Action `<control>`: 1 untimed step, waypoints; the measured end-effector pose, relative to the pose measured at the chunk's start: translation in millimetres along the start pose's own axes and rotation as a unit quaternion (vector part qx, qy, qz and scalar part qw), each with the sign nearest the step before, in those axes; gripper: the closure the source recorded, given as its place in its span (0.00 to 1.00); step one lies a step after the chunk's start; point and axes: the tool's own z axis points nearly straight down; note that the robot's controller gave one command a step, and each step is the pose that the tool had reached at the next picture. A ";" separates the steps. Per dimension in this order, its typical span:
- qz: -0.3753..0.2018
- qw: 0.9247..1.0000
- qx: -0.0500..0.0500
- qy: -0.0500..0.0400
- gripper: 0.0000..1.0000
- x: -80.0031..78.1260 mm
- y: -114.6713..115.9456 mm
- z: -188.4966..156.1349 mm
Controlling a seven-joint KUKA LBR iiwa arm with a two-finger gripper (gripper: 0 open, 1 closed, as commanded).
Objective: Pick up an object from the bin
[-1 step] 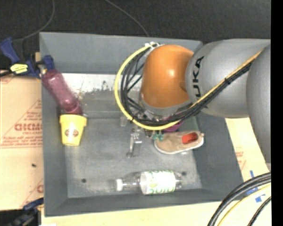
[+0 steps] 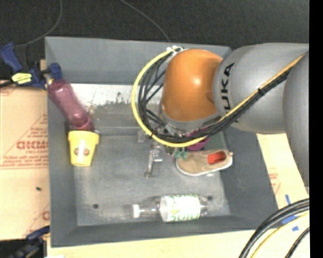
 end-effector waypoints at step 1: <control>-0.030 1.000 -0.001 -0.005 0.00 54.1 -62.5 90.0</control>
Offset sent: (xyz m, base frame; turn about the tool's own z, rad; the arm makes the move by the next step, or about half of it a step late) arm -0.0383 0.0047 -0.0514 -0.0056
